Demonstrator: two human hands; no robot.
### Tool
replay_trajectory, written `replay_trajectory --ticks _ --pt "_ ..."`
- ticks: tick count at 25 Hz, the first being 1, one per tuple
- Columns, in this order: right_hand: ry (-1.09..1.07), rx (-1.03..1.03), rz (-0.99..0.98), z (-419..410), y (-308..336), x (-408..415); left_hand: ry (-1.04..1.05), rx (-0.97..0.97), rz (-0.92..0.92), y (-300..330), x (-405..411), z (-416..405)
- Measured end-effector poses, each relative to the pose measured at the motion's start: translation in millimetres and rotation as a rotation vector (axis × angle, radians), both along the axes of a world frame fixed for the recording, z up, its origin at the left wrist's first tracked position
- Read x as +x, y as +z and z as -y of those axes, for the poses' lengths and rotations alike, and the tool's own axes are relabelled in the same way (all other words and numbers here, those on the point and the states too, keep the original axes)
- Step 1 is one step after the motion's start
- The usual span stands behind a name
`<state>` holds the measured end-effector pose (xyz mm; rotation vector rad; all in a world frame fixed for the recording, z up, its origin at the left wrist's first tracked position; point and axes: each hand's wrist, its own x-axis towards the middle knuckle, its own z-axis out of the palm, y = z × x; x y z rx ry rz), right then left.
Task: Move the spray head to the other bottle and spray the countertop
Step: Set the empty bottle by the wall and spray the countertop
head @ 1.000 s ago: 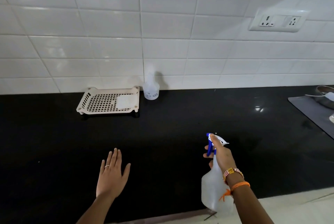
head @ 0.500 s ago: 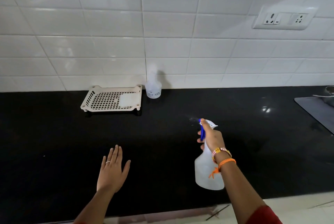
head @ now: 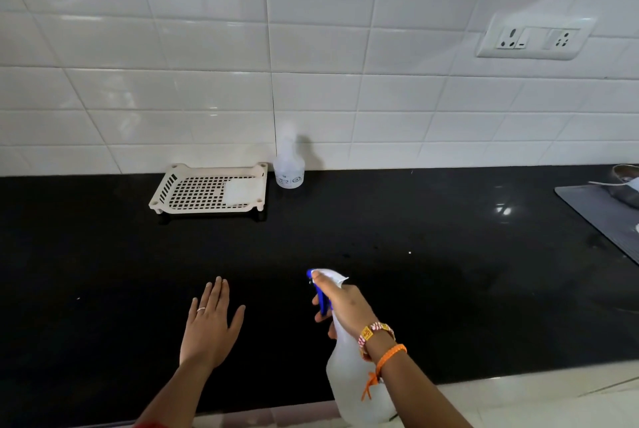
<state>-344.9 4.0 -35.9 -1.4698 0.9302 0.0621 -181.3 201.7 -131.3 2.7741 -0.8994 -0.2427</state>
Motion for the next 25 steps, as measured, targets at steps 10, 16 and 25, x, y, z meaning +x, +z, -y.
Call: replay_trajectory --ticks 10,16,25 --pt "-0.346 -0.139 -0.158 59 -3 -85 0.027 -0.033 0.011 -3 -2 1" --pt "-0.416 -0.158 -0.125 66 3 -78 0.027 -0.027 -0.010 1 -1 1" --pt "-0.368 -0.055 0.018 35 32 25 -0.002 -0.028 -0.045 1 4 -2"
